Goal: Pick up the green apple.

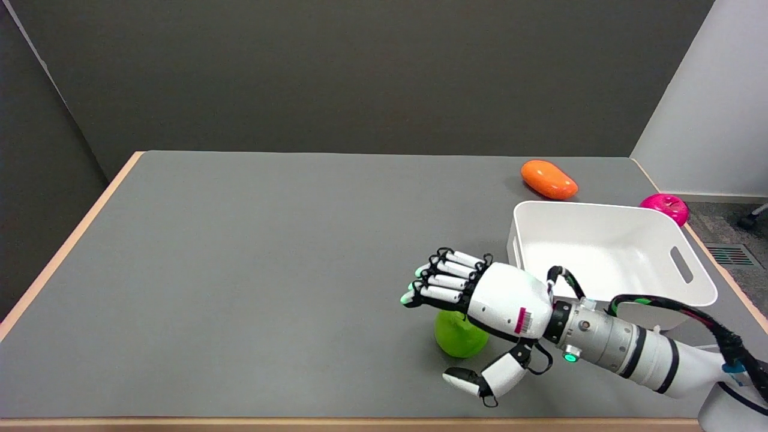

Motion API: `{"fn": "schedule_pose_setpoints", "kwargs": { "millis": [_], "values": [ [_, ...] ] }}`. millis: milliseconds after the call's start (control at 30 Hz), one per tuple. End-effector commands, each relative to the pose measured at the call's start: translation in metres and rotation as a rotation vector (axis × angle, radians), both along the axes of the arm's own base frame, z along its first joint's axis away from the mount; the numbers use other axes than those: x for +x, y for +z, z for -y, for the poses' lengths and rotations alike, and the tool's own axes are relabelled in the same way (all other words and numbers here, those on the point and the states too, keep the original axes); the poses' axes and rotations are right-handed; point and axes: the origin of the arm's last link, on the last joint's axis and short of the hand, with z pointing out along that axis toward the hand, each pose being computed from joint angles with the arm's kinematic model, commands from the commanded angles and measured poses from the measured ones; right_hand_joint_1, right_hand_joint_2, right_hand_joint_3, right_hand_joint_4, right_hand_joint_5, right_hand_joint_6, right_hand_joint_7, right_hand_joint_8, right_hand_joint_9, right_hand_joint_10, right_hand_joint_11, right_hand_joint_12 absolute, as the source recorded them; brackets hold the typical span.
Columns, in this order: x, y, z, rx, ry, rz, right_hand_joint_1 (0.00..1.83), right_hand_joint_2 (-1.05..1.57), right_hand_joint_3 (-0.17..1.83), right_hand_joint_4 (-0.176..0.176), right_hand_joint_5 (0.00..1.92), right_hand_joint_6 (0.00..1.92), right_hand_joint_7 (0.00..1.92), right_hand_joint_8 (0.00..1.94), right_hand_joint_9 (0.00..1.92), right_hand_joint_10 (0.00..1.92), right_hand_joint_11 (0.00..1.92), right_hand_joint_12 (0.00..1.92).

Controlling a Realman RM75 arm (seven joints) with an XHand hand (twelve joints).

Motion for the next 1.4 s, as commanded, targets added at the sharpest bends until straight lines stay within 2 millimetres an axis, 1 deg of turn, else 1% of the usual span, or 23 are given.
{"fn": "schedule_pose_setpoints", "kwargs": {
  "millis": [33,367,500,933,1033,1167,1233,1333,1400],
  "values": [
    [-0.017,-0.006,0.002,0.006,-0.010,-0.145,0.49,0.54,0.93,0.010,0.27,0.56,0.29,0.48,0.07,0.68,0.00,0.98],
    [-0.019,-0.002,0.010,-0.003,-0.007,-0.156,0.49,0.54,0.94,0.016,0.26,0.56,0.29,0.47,0.07,0.67,0.00,1.00],
    [-0.019,-0.001,0.012,-0.008,-0.009,-0.158,0.49,0.54,0.94,0.018,0.26,0.55,0.29,0.46,0.09,0.68,0.00,1.03],
    [-0.034,0.011,0.013,-0.041,-0.054,-0.168,0.48,0.57,0.94,0.024,0.27,0.55,0.32,0.45,0.16,0.74,0.00,1.09],
    [-0.035,0.012,0.013,-0.041,-0.058,-0.171,0.57,0.59,0.86,0.024,0.30,0.52,0.36,0.40,0.19,0.80,0.00,1.16],
    [-0.035,0.011,0.013,-0.037,-0.049,-0.180,0.67,0.59,0.92,0.030,0.30,0.56,0.38,0.44,0.25,0.85,0.03,1.23],
    [-0.034,0.011,0.013,-0.038,-0.047,-0.179,0.75,0.59,0.93,0.033,0.32,0.60,0.42,0.47,0.30,0.90,0.11,1.31],
    [-0.032,0.011,0.015,-0.040,-0.038,-0.177,0.89,0.63,0.95,0.047,0.40,0.77,0.51,0.56,0.41,1.01,0.26,1.48],
    [-0.031,0.010,0.017,-0.039,-0.030,-0.172,0.93,0.66,0.94,0.053,0.45,0.91,0.58,0.67,0.48,1.10,0.36,1.58]
  ]
}}
